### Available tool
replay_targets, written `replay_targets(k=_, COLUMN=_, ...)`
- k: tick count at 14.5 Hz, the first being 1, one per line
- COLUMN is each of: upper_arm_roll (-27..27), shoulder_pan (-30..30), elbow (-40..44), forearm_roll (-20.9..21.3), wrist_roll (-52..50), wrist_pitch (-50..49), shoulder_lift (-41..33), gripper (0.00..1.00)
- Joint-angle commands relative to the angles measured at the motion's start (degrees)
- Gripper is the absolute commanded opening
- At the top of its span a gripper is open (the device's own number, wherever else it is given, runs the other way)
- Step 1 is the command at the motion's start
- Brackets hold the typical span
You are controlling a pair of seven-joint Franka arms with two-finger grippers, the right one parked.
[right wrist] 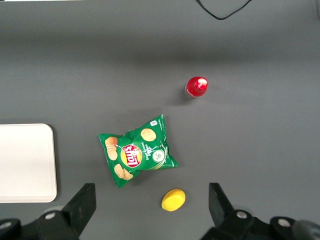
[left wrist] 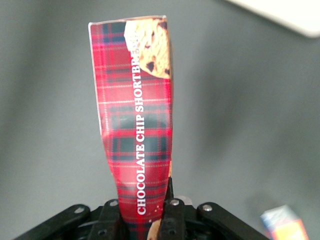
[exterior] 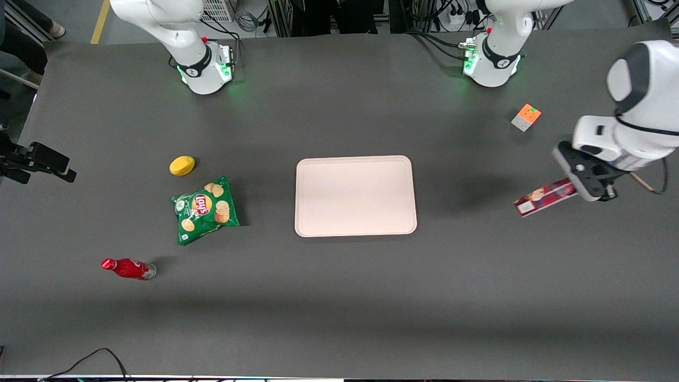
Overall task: Place red cookie box on tray
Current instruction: 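Lift the box with the left gripper and carry it toward the tray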
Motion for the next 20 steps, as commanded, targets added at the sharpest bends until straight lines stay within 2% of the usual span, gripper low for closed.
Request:
replay_targets(k=1, upper_arm_roll=-8.5, shoulder_pan=-0.3, elbow=1.0, forearm_roll=-0.3, wrist_roll=-26.8, wrist_pitch=-3.6, shoulder_lift=-1.2, gripper=0.1)
replay_targets(k=7, upper_arm_roll=-21.7, shoulder_pan=-0.4, elbow=1.0, forearm_roll=-0.3, wrist_roll=-64.9, wrist_pitch=-4.2, shoulder_lift=-0.3, gripper=0.08)
replay_targets(k=13, upper_arm_roll=-30.1, shoulder_pan=-0.6, elbow=1.2, forearm_roll=-2.2, wrist_roll=-94.5, wrist_pitch=0.1, shoulder_lift=6.0, gripper=0.06)
replay_targets(k=17, upper_arm_roll=-32.5, shoulder_pan=-1.1, elbow=1.1, forearm_roll=-0.1, wrist_roll=-101.8, wrist_pitch=7.5, shoulder_lift=12.8, gripper=0.07)
replay_targets(k=18, upper_arm_roll=-32.6, shoulder_pan=-1.9, elbow=1.1, forearm_roll=1.9, wrist_roll=-102.7, wrist_pitch=9.3, shoulder_lift=14.7, gripper=0.07)
replay_targets(k=20, upper_arm_roll=-32.7, shoulder_pan=-2.0, elbow=1.1, forearm_roll=8.7, wrist_roll=-105.7, wrist_pitch=11.6, shoulder_lift=18.9, gripper=0.07)
